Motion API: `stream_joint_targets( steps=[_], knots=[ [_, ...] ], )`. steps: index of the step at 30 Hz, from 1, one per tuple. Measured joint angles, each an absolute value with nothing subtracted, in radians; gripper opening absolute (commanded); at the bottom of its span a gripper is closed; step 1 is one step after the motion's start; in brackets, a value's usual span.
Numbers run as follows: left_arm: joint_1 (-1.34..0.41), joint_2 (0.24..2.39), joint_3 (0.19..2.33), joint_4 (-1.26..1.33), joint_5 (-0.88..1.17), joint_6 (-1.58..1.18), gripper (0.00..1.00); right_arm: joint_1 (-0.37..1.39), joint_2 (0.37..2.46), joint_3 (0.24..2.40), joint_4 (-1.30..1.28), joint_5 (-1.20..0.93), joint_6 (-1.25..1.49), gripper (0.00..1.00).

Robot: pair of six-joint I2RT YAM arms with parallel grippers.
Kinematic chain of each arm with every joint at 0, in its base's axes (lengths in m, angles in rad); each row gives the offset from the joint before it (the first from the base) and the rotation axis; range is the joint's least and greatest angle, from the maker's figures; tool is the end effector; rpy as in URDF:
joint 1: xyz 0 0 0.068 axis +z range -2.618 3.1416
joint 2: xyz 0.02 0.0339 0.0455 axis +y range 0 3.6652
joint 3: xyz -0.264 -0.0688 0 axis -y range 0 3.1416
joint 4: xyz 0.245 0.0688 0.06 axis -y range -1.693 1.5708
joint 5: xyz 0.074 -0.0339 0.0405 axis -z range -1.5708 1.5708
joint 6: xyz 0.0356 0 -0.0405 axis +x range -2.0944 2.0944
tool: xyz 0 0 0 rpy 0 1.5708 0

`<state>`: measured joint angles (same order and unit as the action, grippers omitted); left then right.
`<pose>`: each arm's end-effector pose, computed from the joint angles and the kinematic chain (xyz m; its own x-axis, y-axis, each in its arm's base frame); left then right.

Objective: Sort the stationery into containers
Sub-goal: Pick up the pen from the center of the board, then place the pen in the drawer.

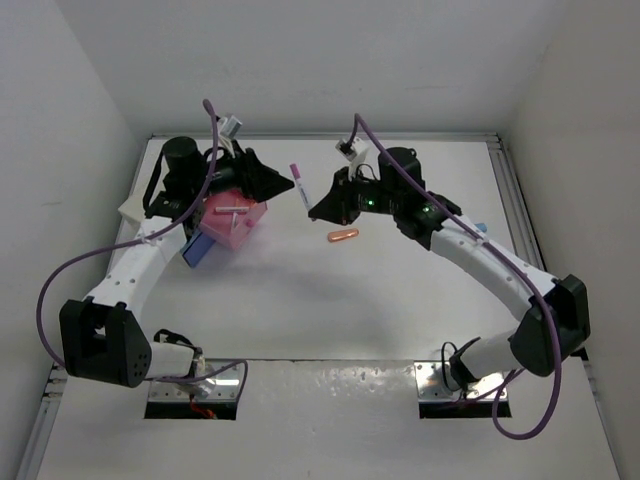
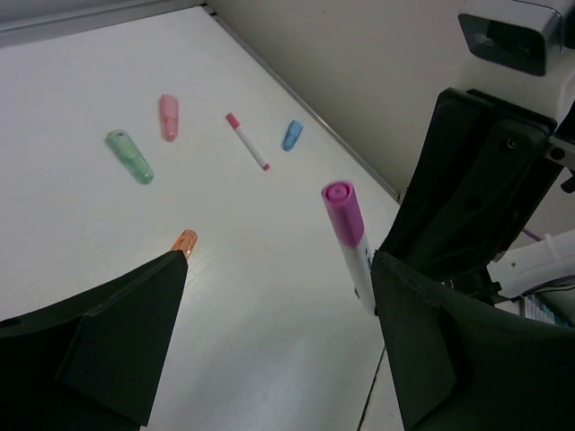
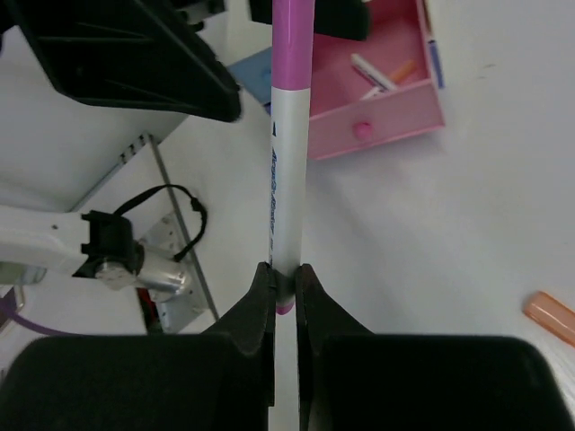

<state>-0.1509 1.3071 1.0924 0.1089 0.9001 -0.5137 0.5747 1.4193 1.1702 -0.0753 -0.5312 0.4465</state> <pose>0.2913 -0.0725 0.3646 -0.5153 -0.2306 -0.8254 0.7008 0.4410 -0.5607 0.2685 0.1954 0.3389 -0.6177 0.0435 -0.7852 -0.6707 0.4921 0.5549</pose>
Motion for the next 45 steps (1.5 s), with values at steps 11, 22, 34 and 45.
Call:
stream_joint_targets(
  steps=[11, 22, 34, 45],
  knots=[
    [-0.191, 1.307, 1.089, 0.252, 0.93, -0.642, 0.2, 0.669, 1.478, 1.236, -0.064, -0.56, 0.474, 0.12],
    [-0.077, 1.508, 1.458, -0.261, 0.847, -0.29, 0.0, 0.479, 1.492, 1.238, -0.114, -0.539, 0.544, 0.59],
    [-0.075, 1.692, 1.61, -0.705, 0.279, 0.23, 0.15, 0.137, 1.586, 1.219, -0.303, -0.334, 0.453, 0.53],
    [-0.077, 1.715, 1.584, -0.724, 0.213, 0.264, 0.77, 0.036, 1.785, 1.24, -0.369, -0.115, 0.334, 0.47]
  ],
)
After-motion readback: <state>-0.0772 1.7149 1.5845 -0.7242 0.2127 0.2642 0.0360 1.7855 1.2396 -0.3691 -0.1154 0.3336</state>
